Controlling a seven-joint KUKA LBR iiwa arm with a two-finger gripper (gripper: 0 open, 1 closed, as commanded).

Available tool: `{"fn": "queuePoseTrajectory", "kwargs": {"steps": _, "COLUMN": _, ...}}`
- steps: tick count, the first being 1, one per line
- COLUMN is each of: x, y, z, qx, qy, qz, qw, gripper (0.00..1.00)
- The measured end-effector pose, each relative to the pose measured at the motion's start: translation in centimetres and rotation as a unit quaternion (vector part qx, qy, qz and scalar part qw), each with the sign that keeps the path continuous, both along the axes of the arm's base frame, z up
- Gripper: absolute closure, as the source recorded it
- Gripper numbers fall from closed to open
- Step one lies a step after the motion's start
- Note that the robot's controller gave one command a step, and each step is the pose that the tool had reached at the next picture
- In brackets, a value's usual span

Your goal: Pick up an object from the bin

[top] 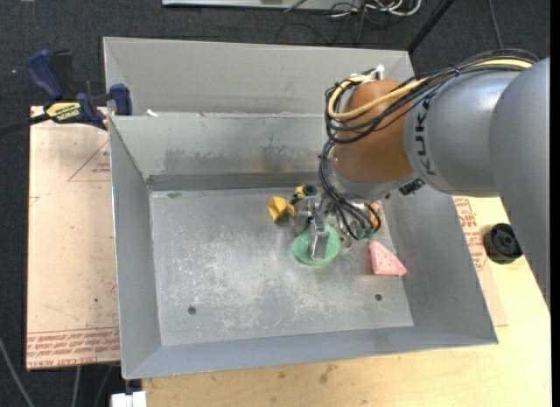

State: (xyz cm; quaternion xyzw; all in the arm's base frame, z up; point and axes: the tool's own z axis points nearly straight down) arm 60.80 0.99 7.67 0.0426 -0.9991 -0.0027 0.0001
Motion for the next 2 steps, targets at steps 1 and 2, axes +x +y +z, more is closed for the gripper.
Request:
{"fn": "queuePoseTrajectory", "kwargs": {"steps": 1, "x": 0.0, "y": 0.0, "z": 0.0, "qx": 0.000, "qy": 0.0000, "qz": 0.000, "qw": 1.0000, "gripper": 1.00}}
{"fn": "queuePoseTrajectory", "kwargs": {"steps": 2, "x": -1.0, "y": -0.7, "z": 19.1, "qx": -0.002, "qy": -0.0005, "qz": 0.005, "qw": 1.0000, "gripper": 1.00}}
